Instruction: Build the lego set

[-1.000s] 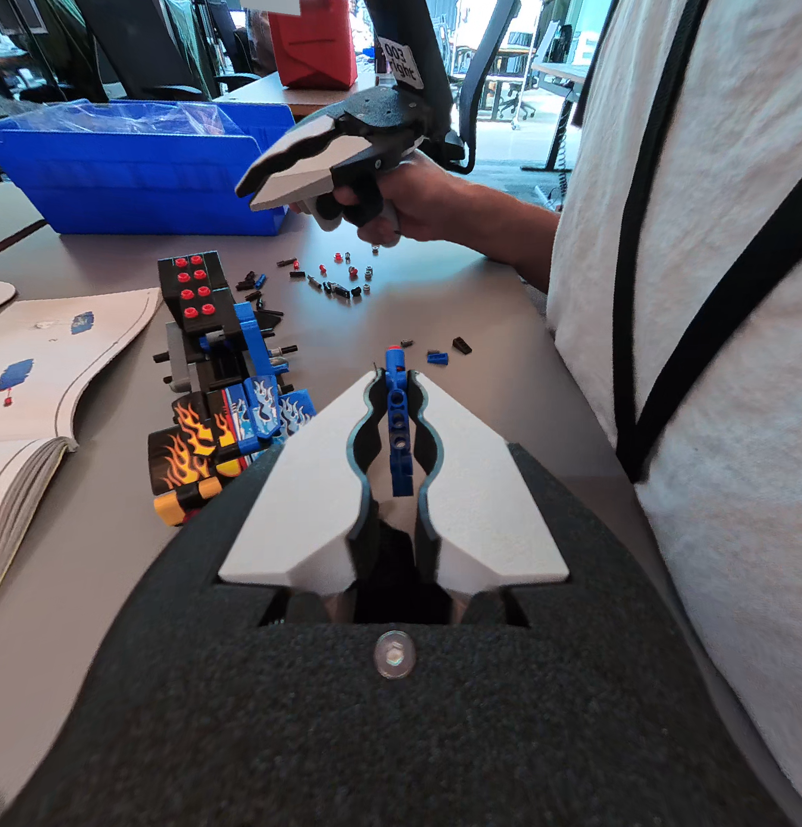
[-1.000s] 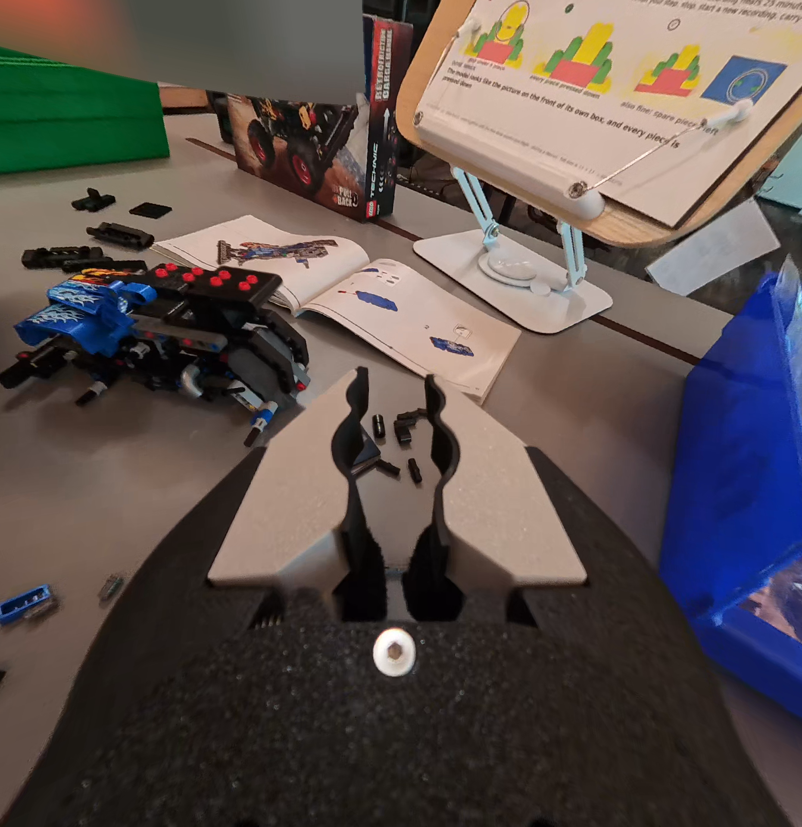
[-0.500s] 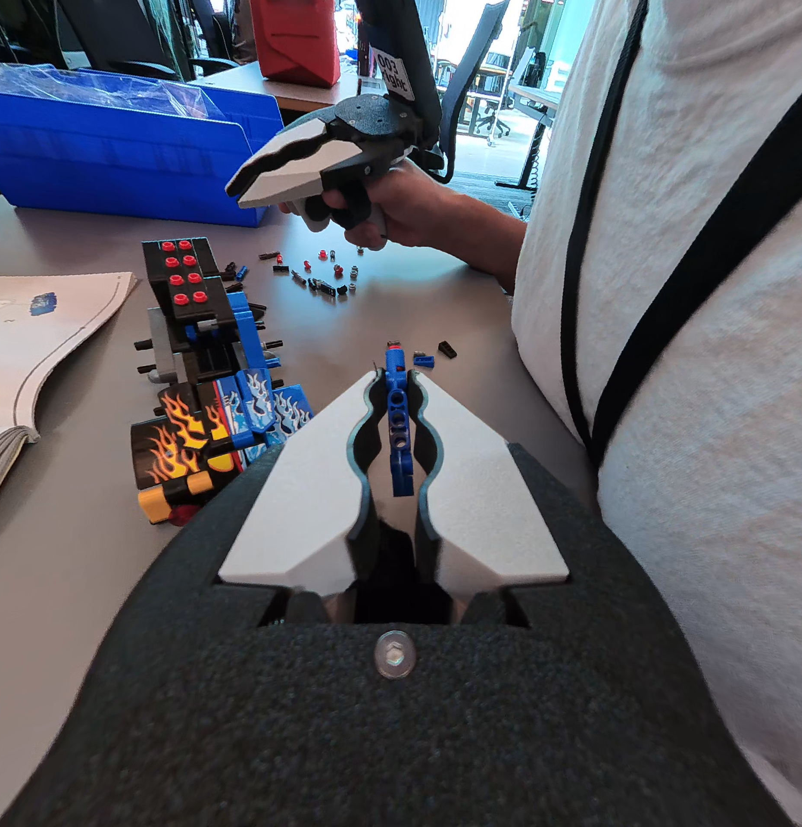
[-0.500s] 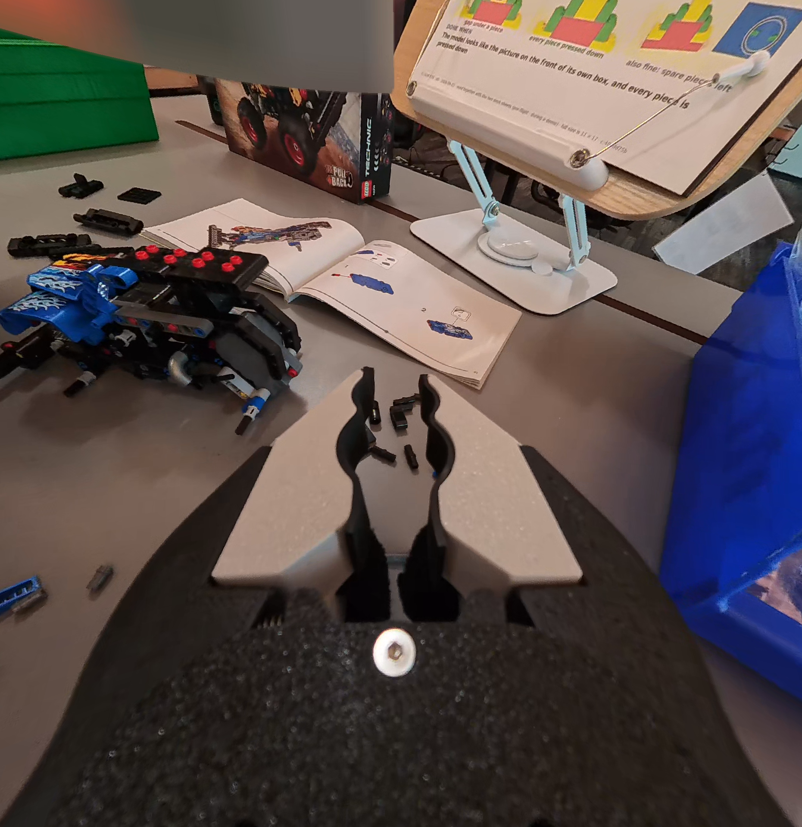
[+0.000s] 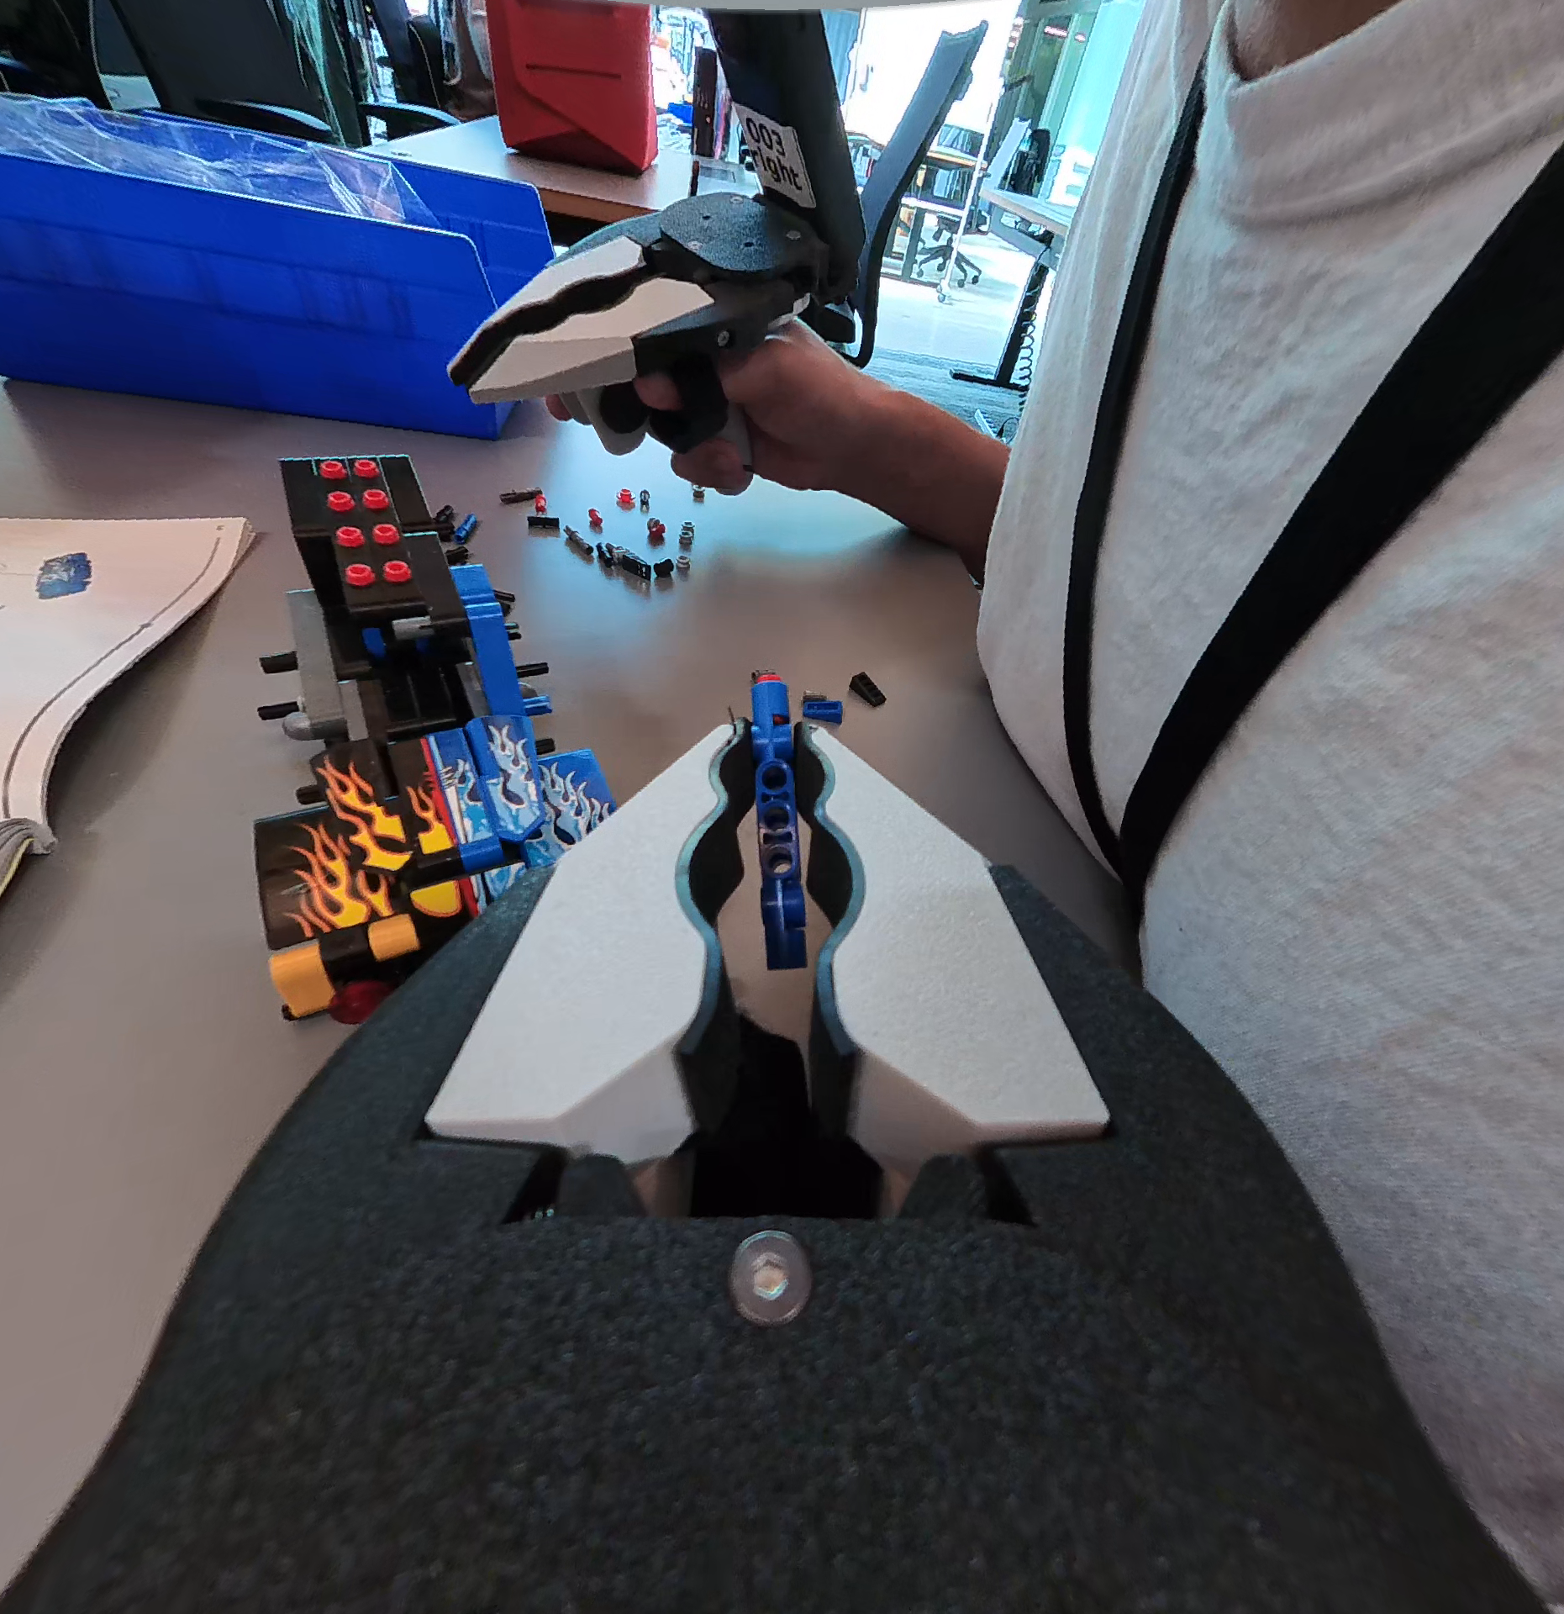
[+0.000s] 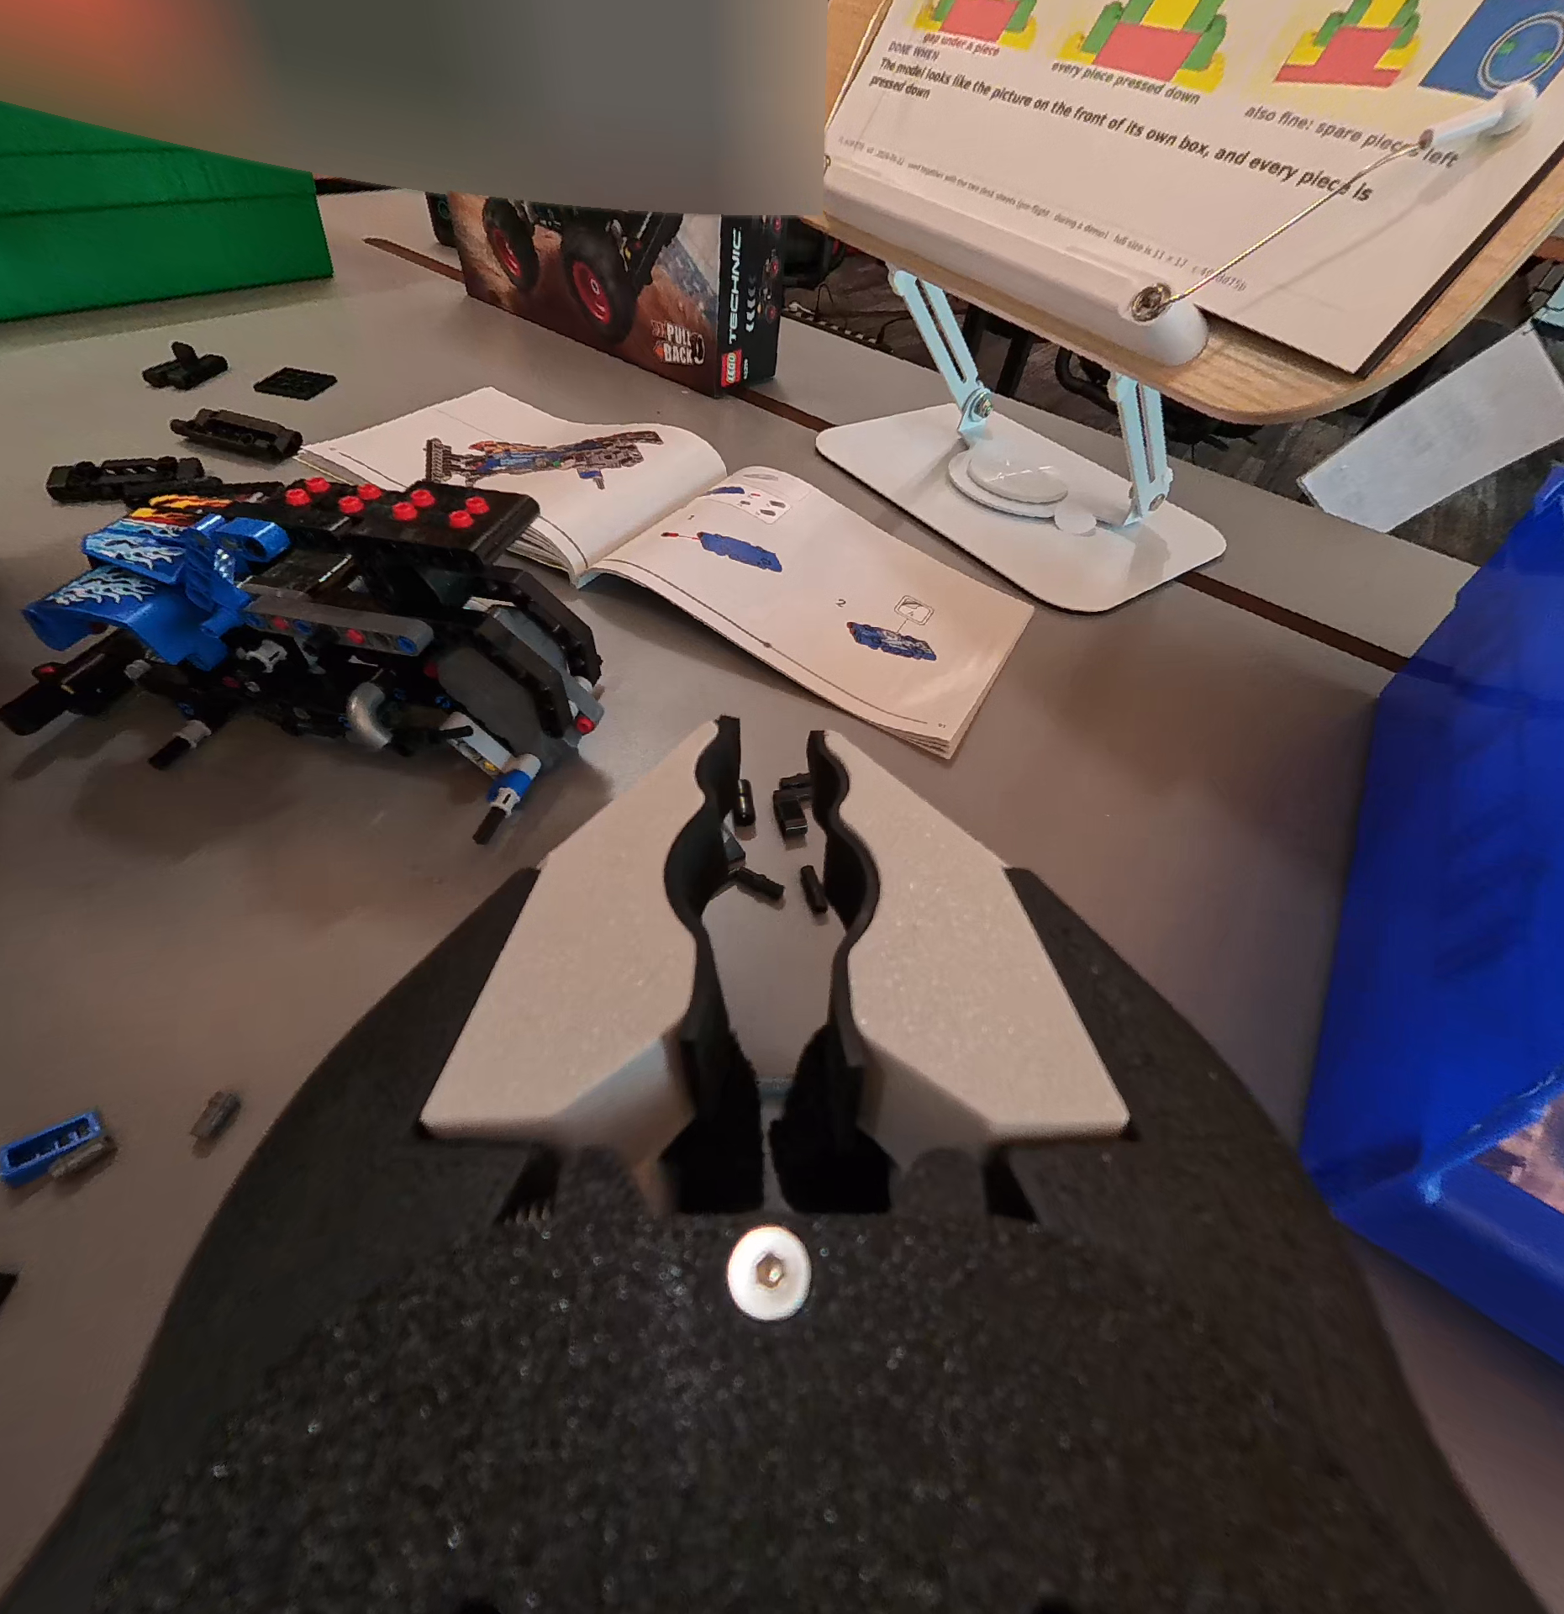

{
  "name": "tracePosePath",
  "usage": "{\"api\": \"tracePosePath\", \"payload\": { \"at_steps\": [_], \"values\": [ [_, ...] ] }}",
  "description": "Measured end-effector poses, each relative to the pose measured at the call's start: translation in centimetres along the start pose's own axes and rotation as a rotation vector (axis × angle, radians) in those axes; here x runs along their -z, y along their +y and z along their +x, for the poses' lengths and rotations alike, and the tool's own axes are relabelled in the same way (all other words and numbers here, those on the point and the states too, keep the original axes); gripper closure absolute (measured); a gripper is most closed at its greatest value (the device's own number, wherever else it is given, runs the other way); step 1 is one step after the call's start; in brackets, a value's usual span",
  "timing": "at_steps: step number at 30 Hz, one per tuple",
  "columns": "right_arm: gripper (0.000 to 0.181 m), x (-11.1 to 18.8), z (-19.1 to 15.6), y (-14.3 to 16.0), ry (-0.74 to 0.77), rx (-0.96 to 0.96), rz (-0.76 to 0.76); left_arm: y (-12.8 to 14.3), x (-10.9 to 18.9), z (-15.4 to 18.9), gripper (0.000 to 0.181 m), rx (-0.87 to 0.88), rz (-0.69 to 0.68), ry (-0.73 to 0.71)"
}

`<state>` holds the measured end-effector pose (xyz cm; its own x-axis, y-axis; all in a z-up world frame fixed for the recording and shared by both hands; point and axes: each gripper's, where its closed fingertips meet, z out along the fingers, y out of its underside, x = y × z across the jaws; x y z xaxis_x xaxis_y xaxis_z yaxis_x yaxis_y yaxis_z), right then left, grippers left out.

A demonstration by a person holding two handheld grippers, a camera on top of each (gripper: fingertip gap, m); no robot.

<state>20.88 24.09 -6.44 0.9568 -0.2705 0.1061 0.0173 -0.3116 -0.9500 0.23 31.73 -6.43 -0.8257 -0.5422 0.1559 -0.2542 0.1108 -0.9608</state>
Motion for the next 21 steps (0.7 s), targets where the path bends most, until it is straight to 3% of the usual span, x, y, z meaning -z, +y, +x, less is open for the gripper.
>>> {"api": "tracePosePath", "payload": {
  "at_steps": [14,19,21],
  "values": [
    [0.168,0.0,-1.1,-0.3,-0.050,0.022,0.011,-0.3,0.3,0.1,0.175,-0.010,0.018,-0.011],
    [0.163,0.3,-6.0,-1.6,-0.235,0.182,0.091,-3.8,2.7,-1.1,0.175,0.170,0.230,0.010],
    [0.162,0.4,-9.1,-2.9,-0.345,0.158,0.131,-5.4,4.0,-1.5,0.175,0.210,0.334,0.019]
  ]
}}
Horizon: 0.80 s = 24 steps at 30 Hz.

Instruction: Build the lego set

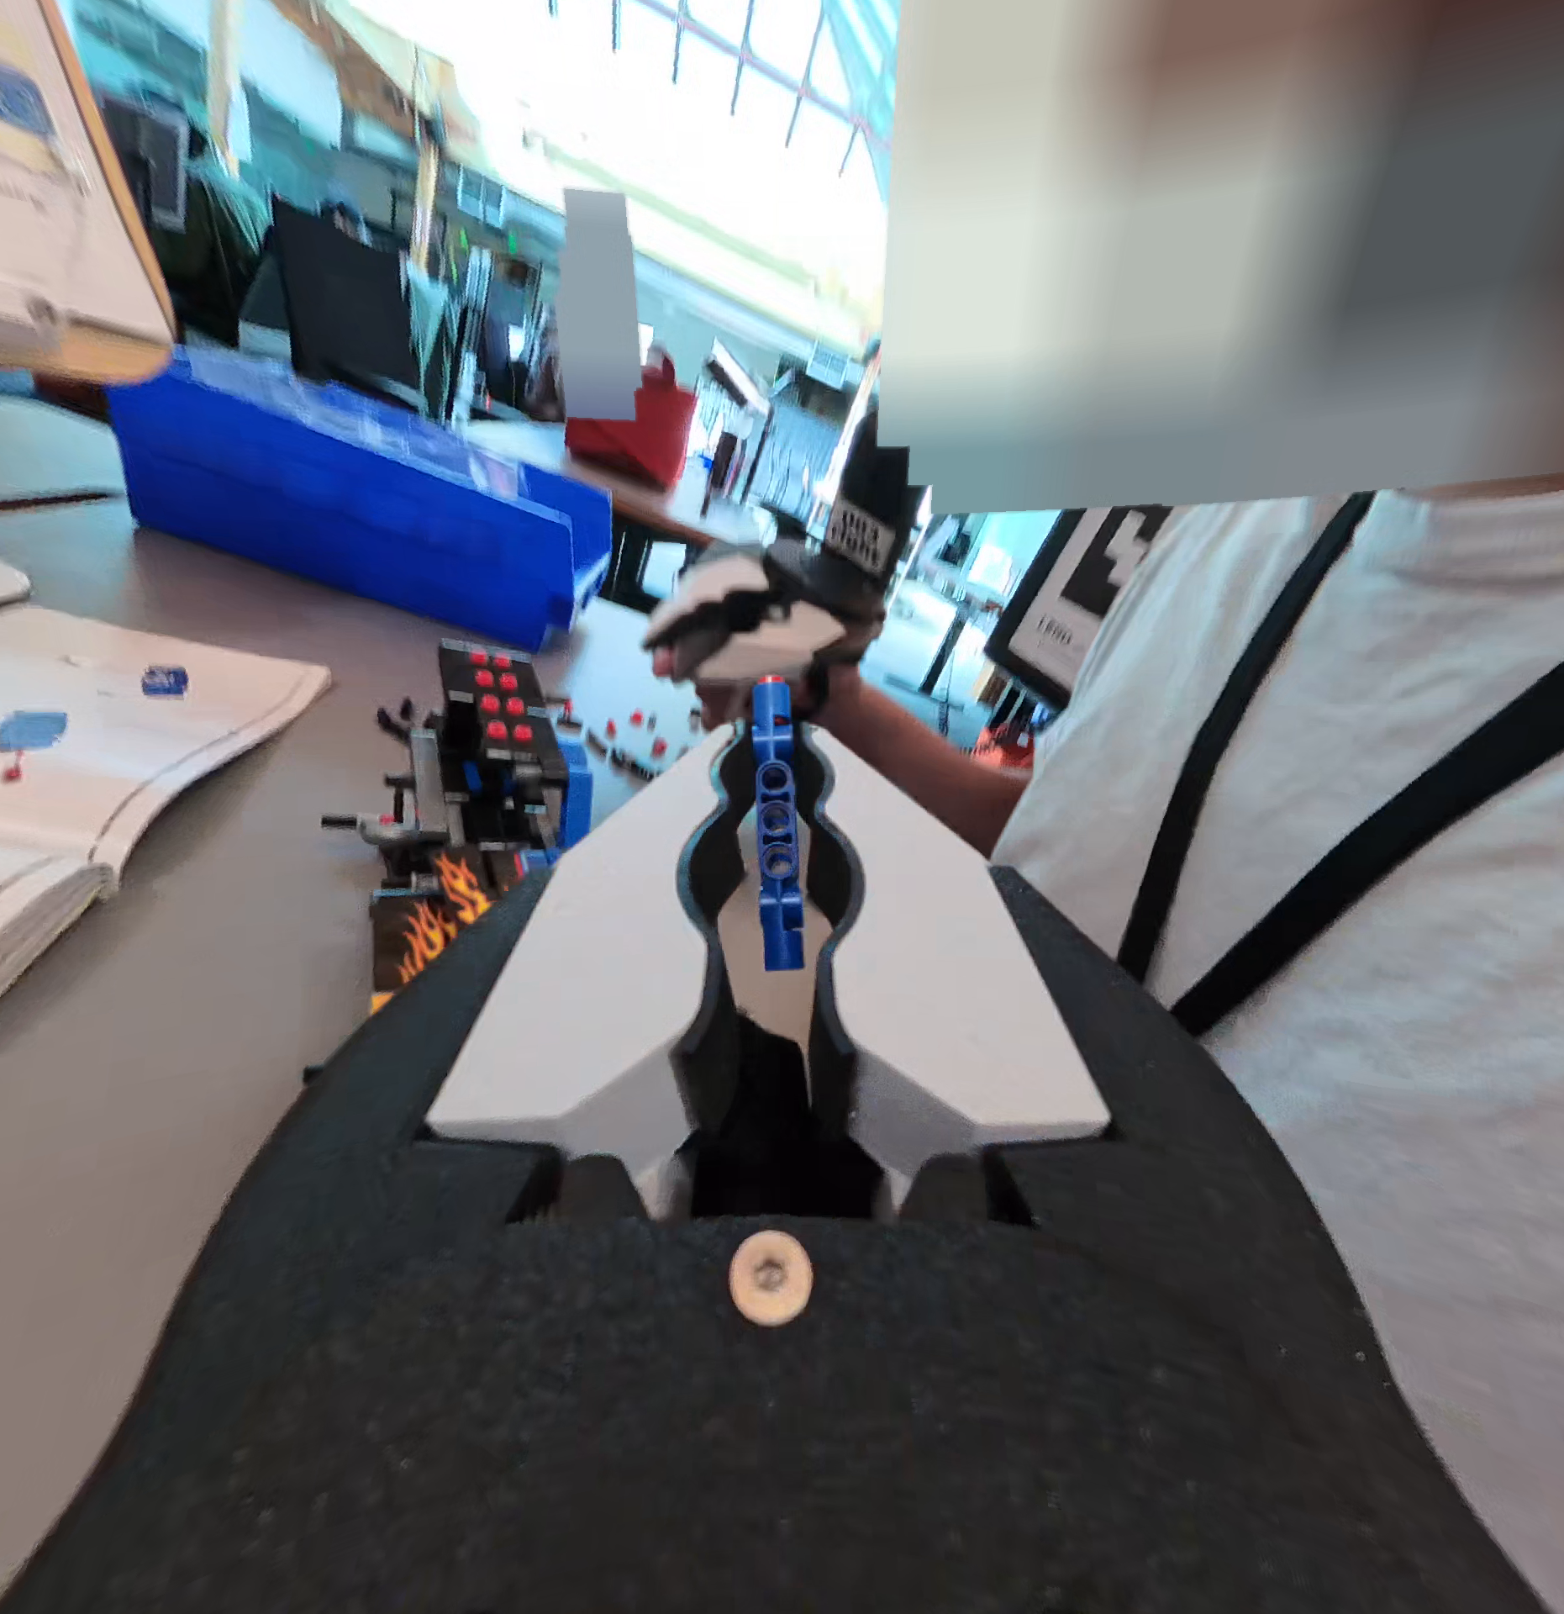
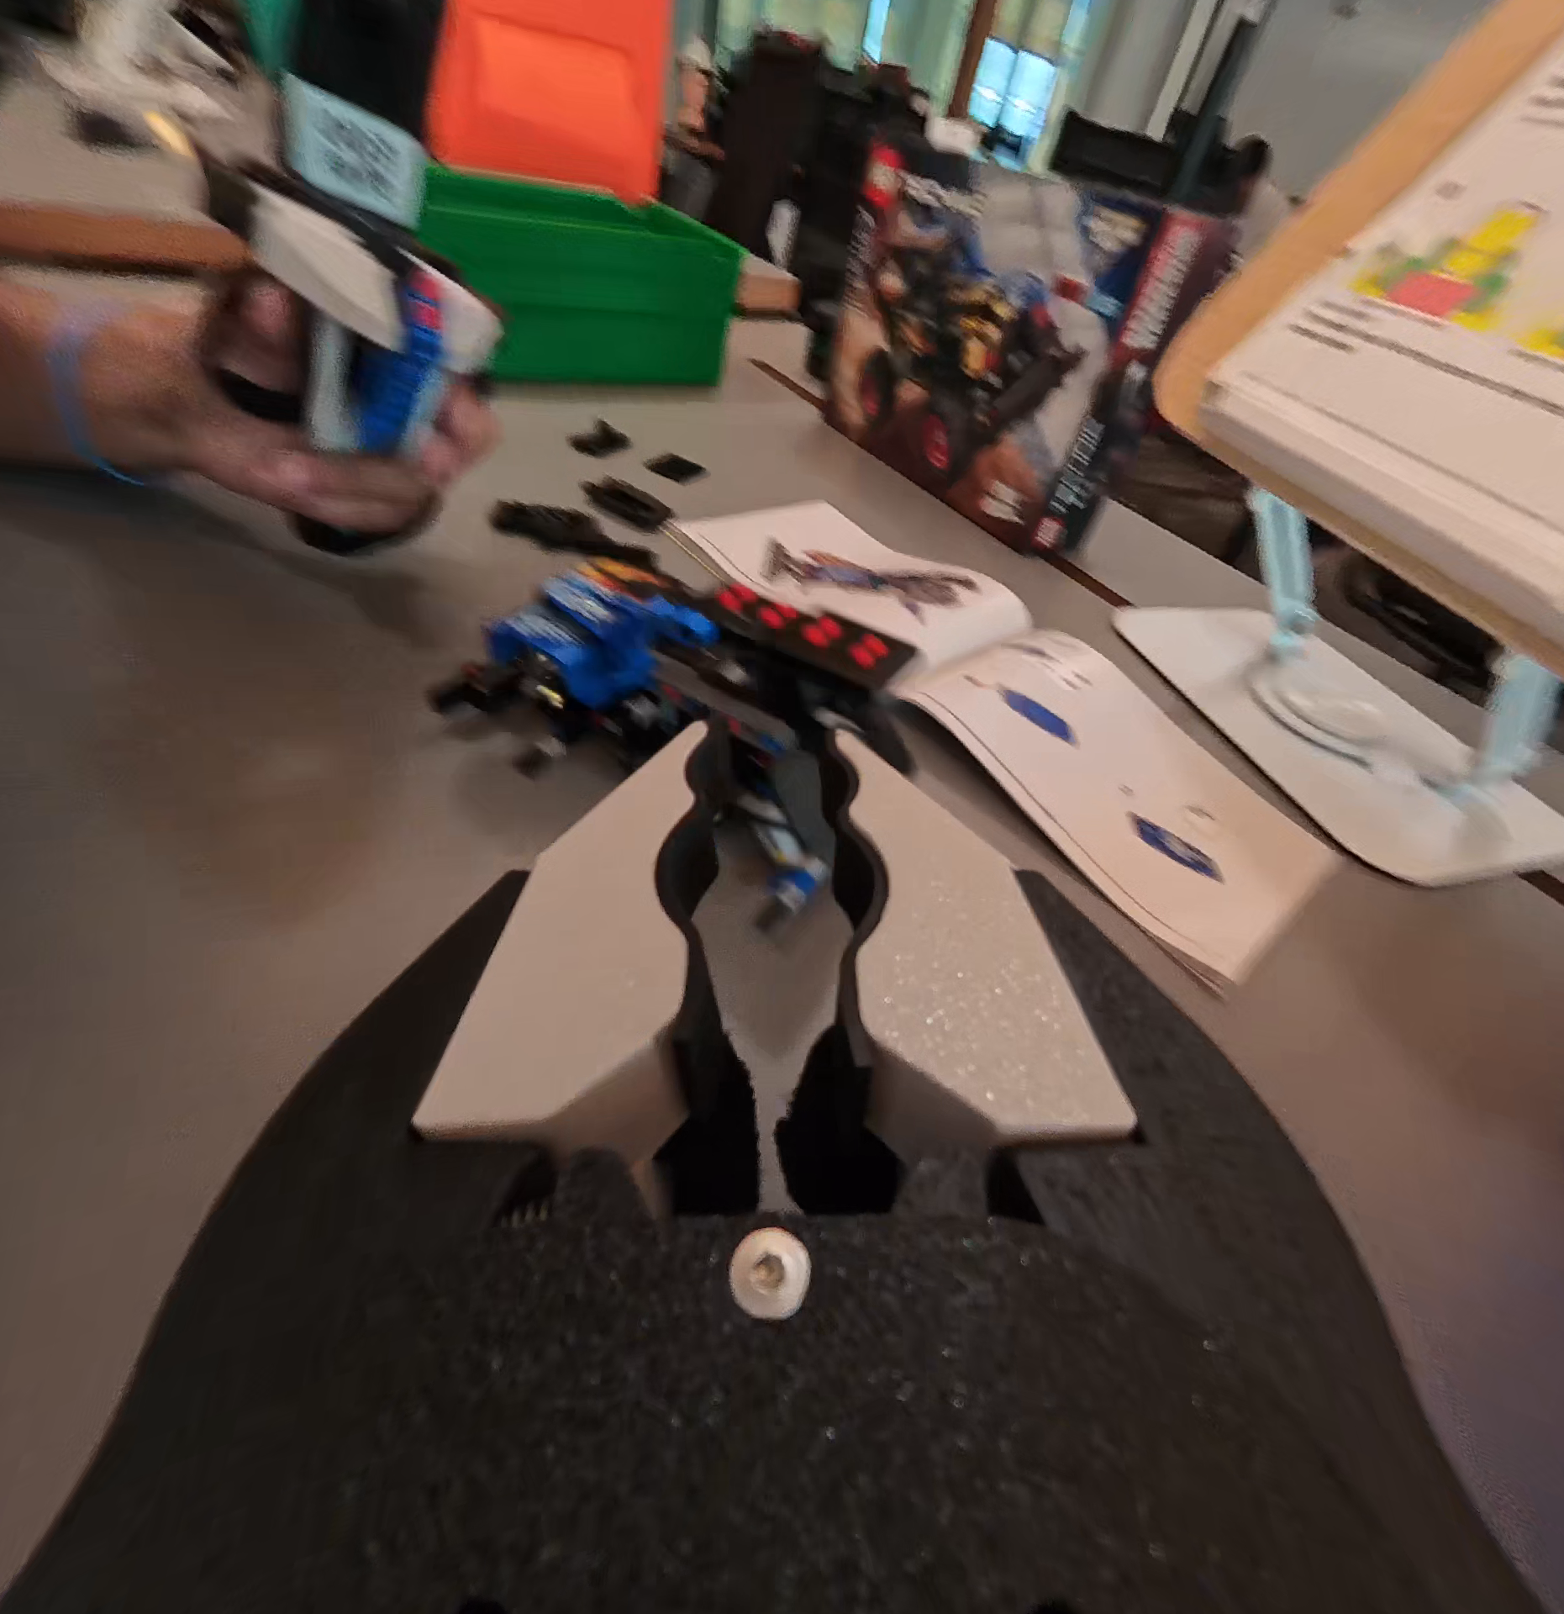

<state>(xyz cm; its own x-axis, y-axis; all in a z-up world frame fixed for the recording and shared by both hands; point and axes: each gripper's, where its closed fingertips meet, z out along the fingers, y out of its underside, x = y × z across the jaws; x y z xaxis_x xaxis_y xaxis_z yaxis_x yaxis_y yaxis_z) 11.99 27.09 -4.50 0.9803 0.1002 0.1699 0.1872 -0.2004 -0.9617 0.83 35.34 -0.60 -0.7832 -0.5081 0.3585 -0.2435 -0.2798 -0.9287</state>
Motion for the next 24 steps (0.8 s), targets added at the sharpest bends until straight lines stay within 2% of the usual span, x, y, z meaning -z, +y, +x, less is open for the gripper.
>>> {"api": "tracePosePath", "payload": {
  "at_steps": [2,5,8,10,14,17,21,24],
  "values": [
    [0.160,-1.0,-3.2,-2.5,-0.115,-0.037,0.069,-1.1,0.4,0.4,0.175,-0.030,0.066,0.013],
    [0.143,-3.1,-8.5,-4.5,-0.312,-0.109,0.076,-1.9,0.6,1.5,0.175,-0.130,0.141,0.034],
    [0.144,-5.8,-10.3,-4.4,-0.283,-0.125,-0.001,-2.3,0.4,2.9,0.175,-0.173,0.201,0.073],
    [0.150,-6.5,-11.9,-5.5,-0.314,-0.125,0.031,-2.2,0.1,3.9,0.176,-0.229,0.209,0.103],
    [0.156,-7.1,-12.8,-7.0,-0.312,-0.099,0.069,-2.2,-0.3,5.6,0.175,-0.322,0.219,0.127],
    [0.160,-6.8,-13.1,-8.9,-0.324,-0.112,0.173,-2.4,-0.5,6.2,0.175,-0.316,0.255,0.145],
    [0.162,-7.3,-13.6,-9.6,-0.328,-0.133,0.218,-2.4,-0.9,6.5,0.176,-0.309,0.288,0.139],
    [0.174,-6.9,-14.2,-10.2,-0.371,-0.175,0.276,-2.3,-1.3,6.5,0.176,-0.298,0.294,0.132]
  ]
}}
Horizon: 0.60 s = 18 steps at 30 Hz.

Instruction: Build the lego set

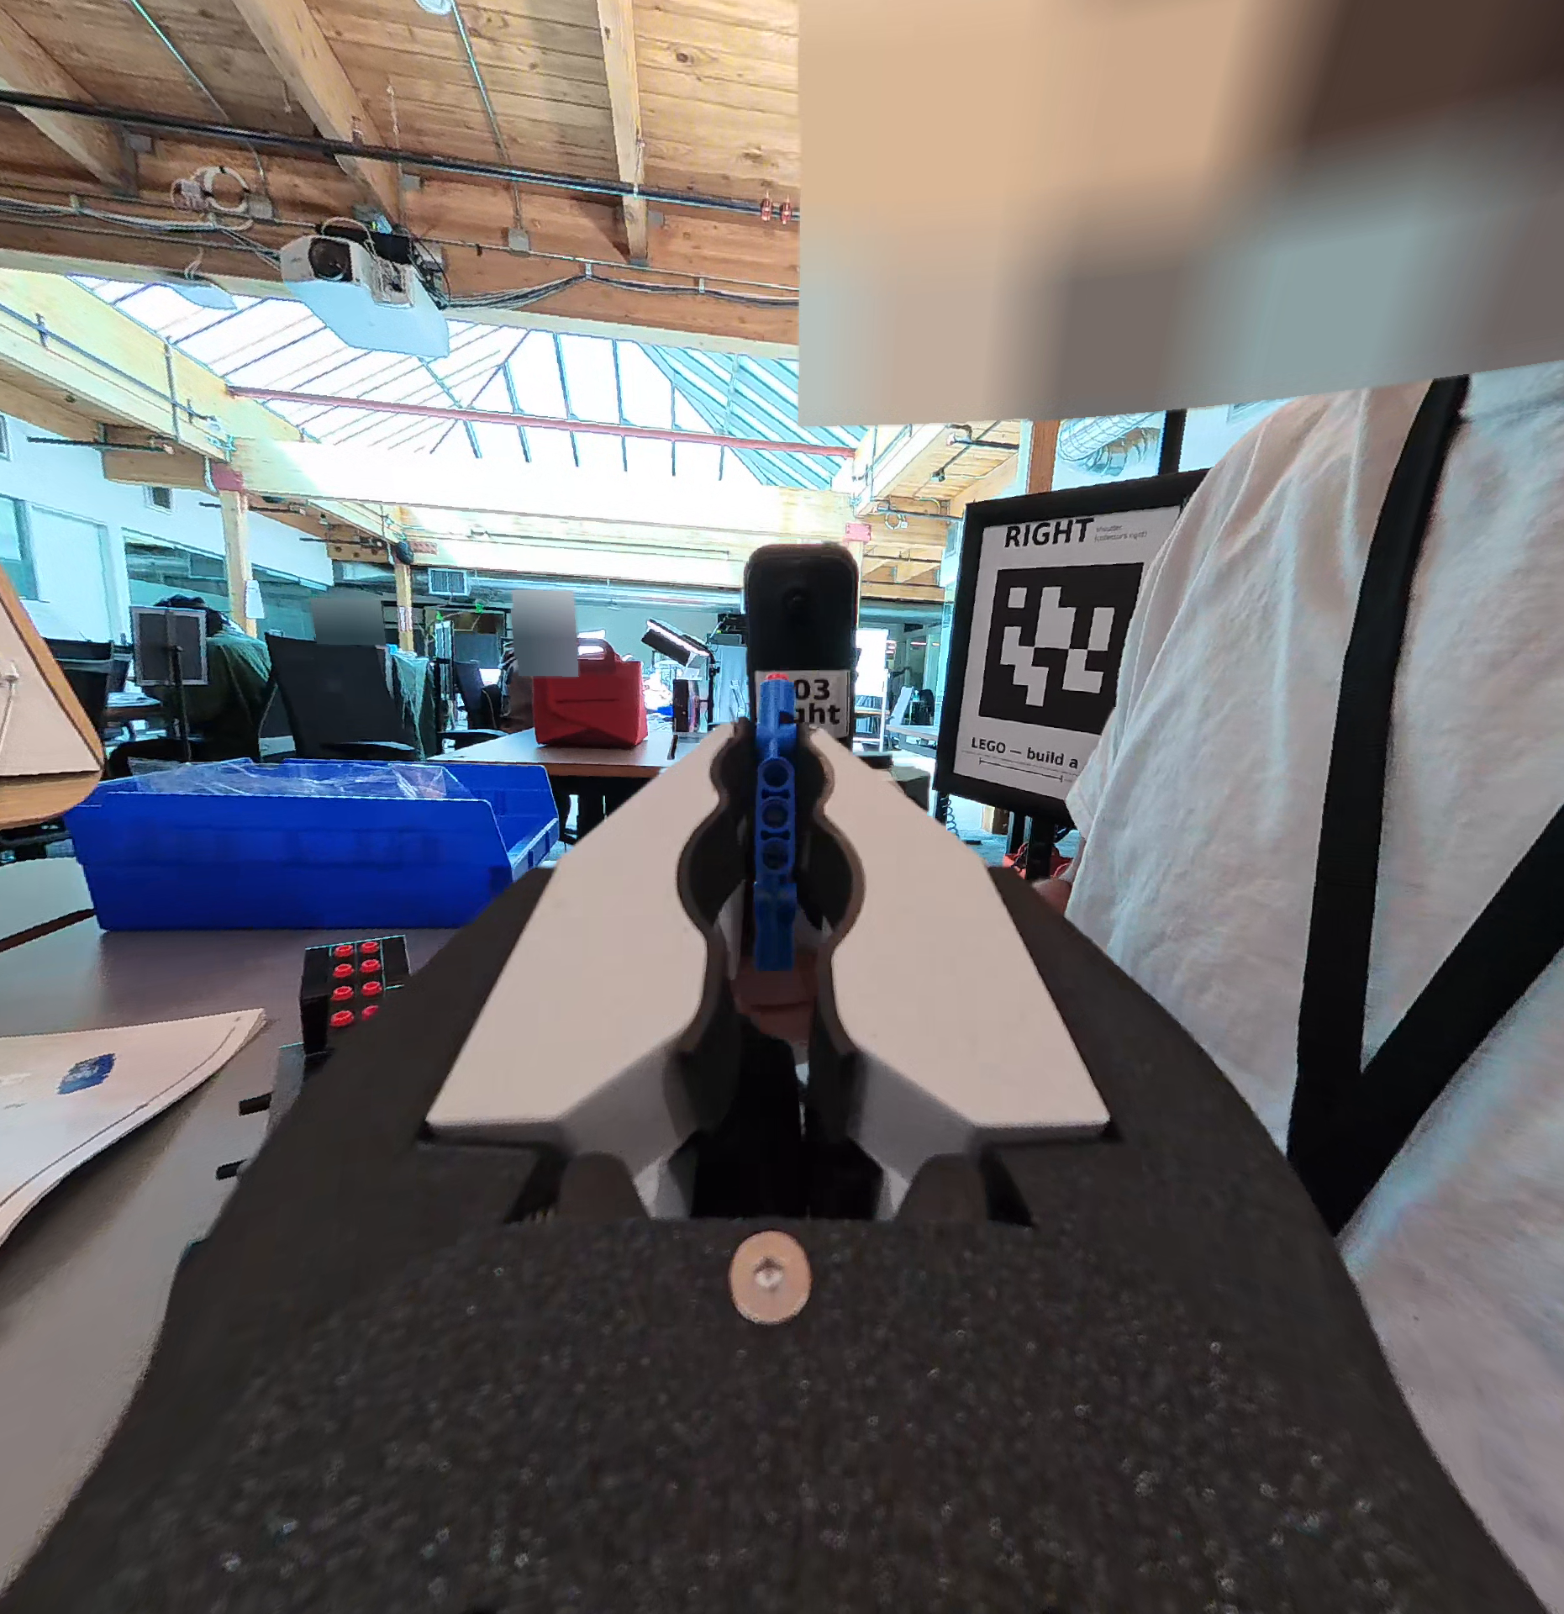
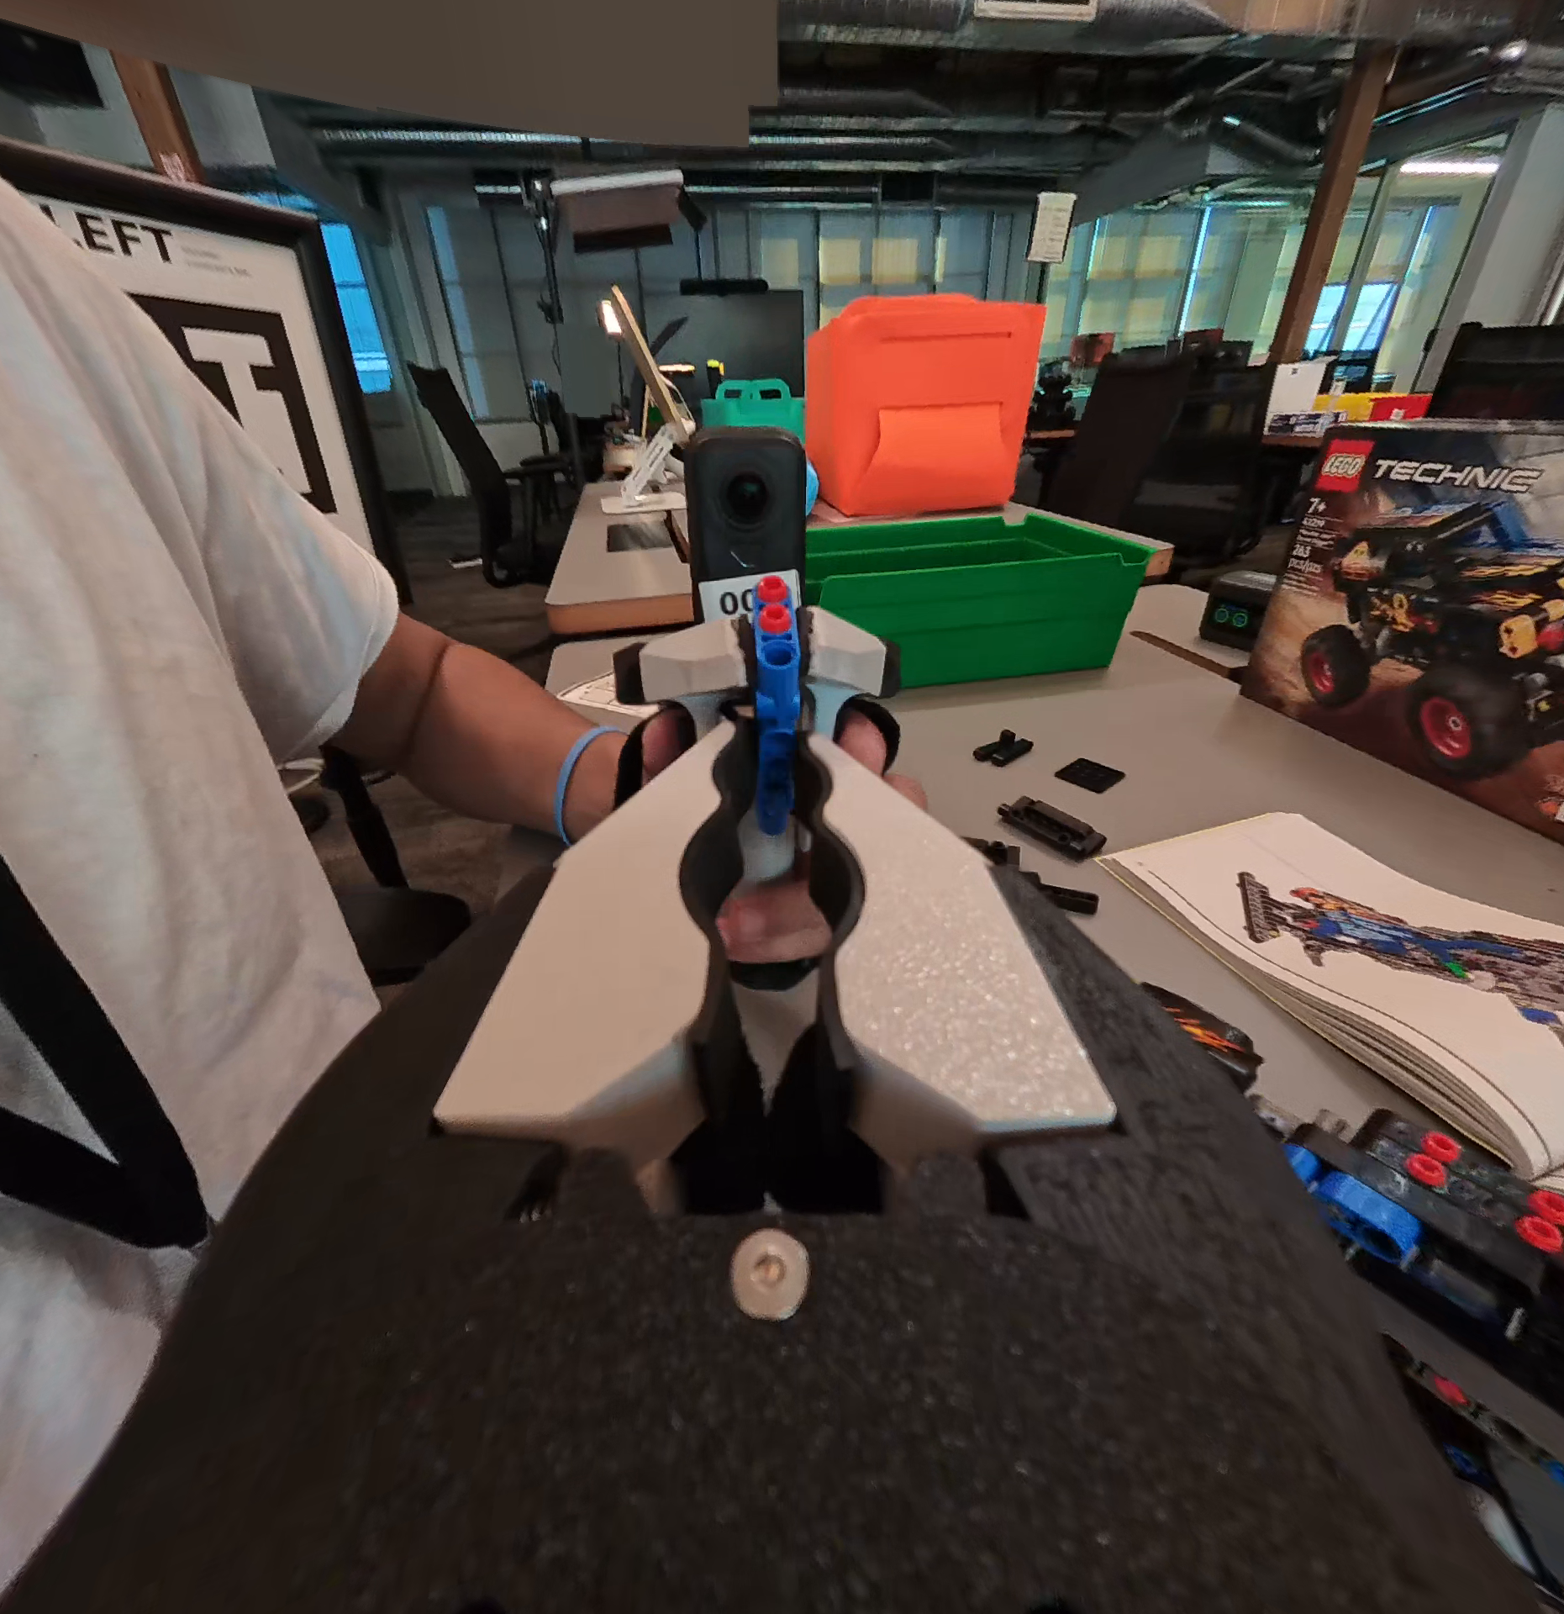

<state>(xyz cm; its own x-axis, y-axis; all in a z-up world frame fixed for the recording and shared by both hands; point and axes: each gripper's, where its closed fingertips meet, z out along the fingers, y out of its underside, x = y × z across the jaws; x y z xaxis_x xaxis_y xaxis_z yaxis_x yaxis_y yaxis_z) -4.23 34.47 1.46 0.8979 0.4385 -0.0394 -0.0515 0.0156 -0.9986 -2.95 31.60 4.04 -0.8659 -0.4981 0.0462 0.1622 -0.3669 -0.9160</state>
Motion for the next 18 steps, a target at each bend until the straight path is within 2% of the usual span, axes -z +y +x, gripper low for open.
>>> {"api": "tracePosePath", "payload": {
  "at_steps": [3,6,11,13,15,18],
  "values": [
    [0.175,0.3,0.3,0.4,0.017,0.010,-0.012,0.8,0.0,-0.4,0.175,0.032,-0.051,-0.004],
    [0.174,1.7,2.2,1.5,0.147,0.076,-0.122,3.0,0.8,-2.4,0.172,0.016,-0.233,-0.103],
    [0.175,6.3,6.1,5.8,0.478,0.522,-0.566,6.4,1.9,-4.6,0.154,0.085,-0.545,-0.248],
    [0.174,7.5,6.2,7.6,0.518,0.689,-0.731,8.4,2.3,-4.3,0.150,0.190,-0.652,-0.314],
    [0.175,8.1,6.0,9.3,0.518,0.816,-0.855,10.2,2.2,-3.4,0.150,0.280,-0.691,-0.378],
    [0.175,8.0,5.4,11.3,0.485,0.873,-0.911,12.5,1.9,-2.2,0.150,0.325,-0.722,-0.456]
  ]
}}
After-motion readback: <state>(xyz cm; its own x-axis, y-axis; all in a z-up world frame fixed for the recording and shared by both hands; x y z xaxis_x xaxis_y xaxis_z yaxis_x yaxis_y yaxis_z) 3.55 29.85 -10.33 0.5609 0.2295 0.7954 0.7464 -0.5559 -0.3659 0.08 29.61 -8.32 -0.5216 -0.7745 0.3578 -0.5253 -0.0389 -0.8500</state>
